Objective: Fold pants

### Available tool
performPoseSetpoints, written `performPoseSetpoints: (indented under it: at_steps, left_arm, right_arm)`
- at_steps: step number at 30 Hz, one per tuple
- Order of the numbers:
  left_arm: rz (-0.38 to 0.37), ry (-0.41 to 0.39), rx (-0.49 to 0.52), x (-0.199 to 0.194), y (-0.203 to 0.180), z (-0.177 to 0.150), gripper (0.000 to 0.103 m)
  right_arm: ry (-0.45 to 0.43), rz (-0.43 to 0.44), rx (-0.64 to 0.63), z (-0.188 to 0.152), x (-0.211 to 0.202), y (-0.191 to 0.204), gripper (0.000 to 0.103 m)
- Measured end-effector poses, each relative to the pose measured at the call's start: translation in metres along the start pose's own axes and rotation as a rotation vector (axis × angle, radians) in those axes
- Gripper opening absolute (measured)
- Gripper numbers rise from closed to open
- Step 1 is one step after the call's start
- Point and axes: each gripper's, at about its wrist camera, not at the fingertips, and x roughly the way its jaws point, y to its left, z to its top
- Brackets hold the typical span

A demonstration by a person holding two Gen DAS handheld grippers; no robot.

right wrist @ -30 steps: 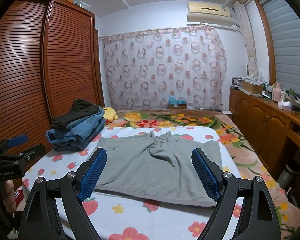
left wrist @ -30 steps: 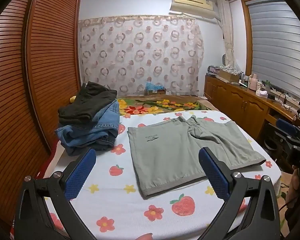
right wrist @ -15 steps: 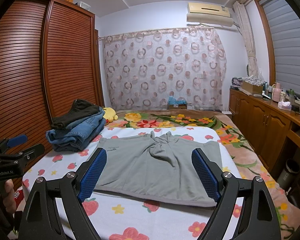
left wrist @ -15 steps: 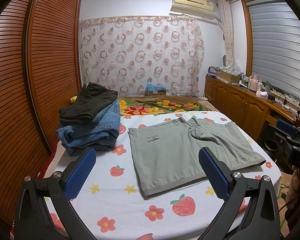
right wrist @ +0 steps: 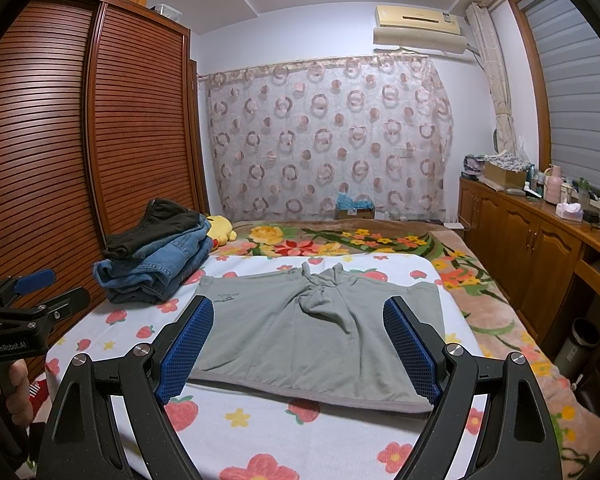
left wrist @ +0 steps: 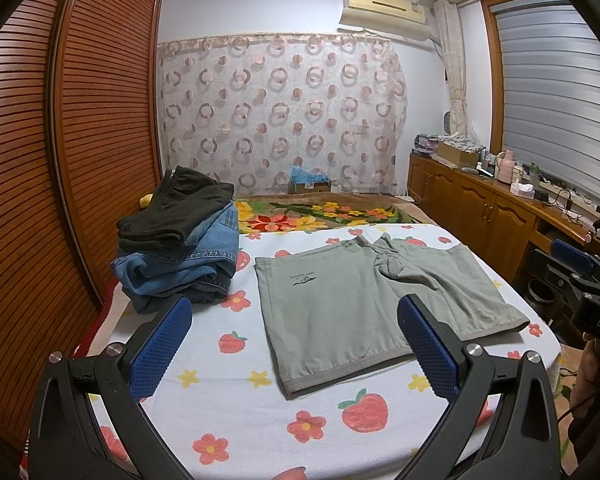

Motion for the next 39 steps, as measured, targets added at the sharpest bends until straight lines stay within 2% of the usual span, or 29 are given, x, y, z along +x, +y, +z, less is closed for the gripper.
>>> performPoseSetpoints:
  at_steps: [39]
  left_arm:
    - [-0.001,-0.01,0.001,-0.0043,0.0009,0.0034,0.103]
  right_arm:
    - [-0.003,0.0,0.0,0.0013,-0.0002,0.0,0.088]
